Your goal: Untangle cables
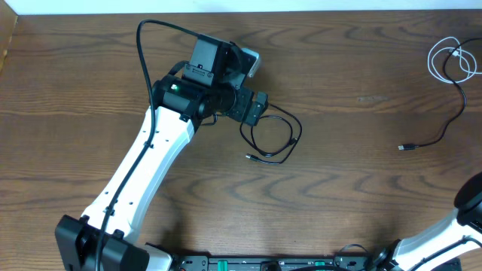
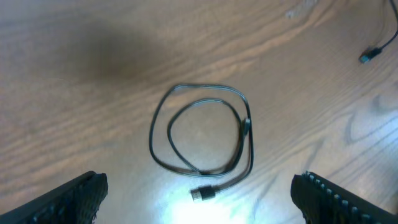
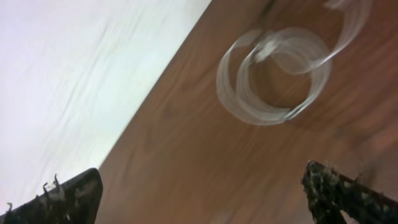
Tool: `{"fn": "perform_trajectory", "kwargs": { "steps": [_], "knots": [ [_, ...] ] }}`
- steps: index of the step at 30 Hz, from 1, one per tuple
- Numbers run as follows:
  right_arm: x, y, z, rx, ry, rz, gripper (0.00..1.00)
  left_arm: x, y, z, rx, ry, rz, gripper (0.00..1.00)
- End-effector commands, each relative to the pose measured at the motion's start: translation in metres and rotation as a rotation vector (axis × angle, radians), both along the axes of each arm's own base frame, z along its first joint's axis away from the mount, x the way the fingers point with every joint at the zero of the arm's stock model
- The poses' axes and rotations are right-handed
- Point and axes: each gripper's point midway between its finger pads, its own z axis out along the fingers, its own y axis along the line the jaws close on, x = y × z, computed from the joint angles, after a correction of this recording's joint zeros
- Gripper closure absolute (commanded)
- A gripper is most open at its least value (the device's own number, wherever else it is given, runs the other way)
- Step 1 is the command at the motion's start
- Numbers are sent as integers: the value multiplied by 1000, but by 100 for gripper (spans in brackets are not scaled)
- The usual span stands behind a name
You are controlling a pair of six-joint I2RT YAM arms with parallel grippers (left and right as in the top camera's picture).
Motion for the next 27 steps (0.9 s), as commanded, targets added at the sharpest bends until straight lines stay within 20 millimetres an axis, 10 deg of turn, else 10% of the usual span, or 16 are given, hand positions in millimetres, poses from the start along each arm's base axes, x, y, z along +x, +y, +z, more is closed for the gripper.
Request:
{"fn": "perform_trajectory", "kwargs": {
  "steps": [1, 17, 22, 27],
  "knots": [
    [2, 81, 15, 51, -58, 327, 1, -3, 1, -15, 16, 68, 23, 0],
    [-14, 212, -35, -119, 253, 598, 3, 11, 34, -118, 266, 290, 221, 12],
    [-13, 237, -40, -185, 282, 642, 20, 17, 39, -145, 323, 316, 243, 20],
    [-15, 264, -40, -206, 281, 699, 26, 11, 42, -178, 370, 397, 236, 45]
  ]
}}
